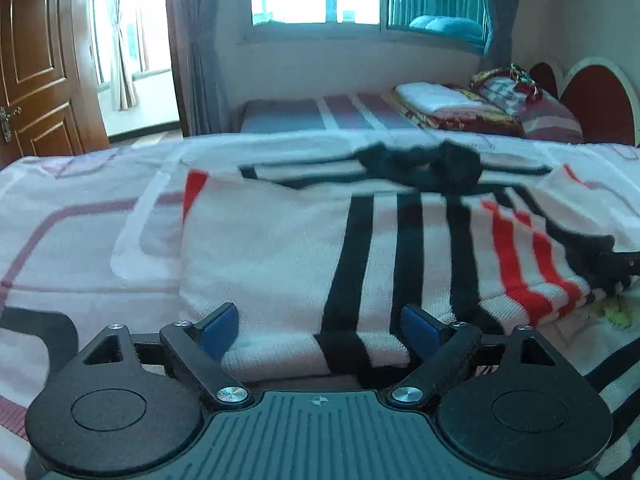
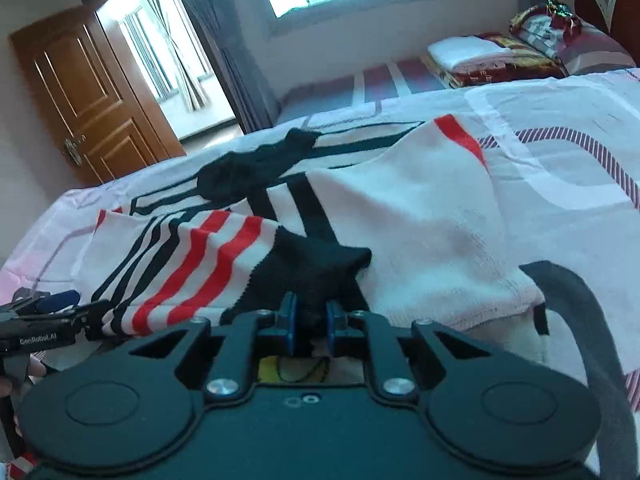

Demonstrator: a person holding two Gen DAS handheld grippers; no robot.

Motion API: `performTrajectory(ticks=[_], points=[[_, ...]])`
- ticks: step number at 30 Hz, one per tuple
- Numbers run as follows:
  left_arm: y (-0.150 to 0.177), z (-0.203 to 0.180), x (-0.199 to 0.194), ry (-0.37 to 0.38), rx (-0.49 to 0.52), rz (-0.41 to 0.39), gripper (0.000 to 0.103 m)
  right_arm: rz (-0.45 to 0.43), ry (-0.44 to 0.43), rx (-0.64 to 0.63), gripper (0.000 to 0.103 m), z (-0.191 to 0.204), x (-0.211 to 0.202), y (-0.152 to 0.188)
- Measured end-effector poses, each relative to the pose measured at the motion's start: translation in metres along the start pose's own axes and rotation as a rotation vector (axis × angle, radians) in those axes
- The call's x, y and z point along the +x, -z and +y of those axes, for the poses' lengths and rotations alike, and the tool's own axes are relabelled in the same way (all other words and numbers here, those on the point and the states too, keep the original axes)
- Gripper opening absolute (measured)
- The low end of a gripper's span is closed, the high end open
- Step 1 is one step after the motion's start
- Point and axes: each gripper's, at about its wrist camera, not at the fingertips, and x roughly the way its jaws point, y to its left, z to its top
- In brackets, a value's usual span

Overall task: Fold small clothes
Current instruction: 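Lay the black cuff flat on the sweater body and open the right gripper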

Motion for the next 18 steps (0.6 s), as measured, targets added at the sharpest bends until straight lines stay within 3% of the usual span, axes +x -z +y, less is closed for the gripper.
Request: performTrajectory(ticks=[2, 4, 7, 9, 11, 14, 18], points=[[-0.002, 0.000, -0.006, 0.024, -0.020, -0.025, 0.088, -0.063, 0.029, 0.008, 0.027, -0.001, -0.015, -0.004], [-0.004, -0.005, -0.002, 0.051, -0.037, -0.017, 0.088, -0.098, -0.010, 0.010, 0.028, 0.002, -0.024, -0.009], [-0.003, -0.028, 0.004, 0.058, 0.005, -0.017, 0.088, -0.062, -0.039, -0.106, 0.025, 0.027, -0.011, -0.009], [0.002, -0.042, 0.011, 0.024, 0.062, 0.012, 0.089, -0.018, -0.053, -0.182, 0.022, 0.041, 0.003, -0.003], [0.005, -0.039, 0.013, -0.001, 0.044, 0.019, 0.101, 0.003, 0.006, -0.248, 0.022, 0.043, 0.013, 0.007], [0.005, -0.026, 0.003, -0.038, 0.043, 0.028, 0.102, -0.025, 0.014, -0.286, 0.022, 0.035, 0.004, 0.013], [0.015, -0.017, -0.026, -0.101, 0.035, 0.023, 0.102, -0.003, -0.017, -0.234, 0.025, 0.025, -0.003, 0.008]])
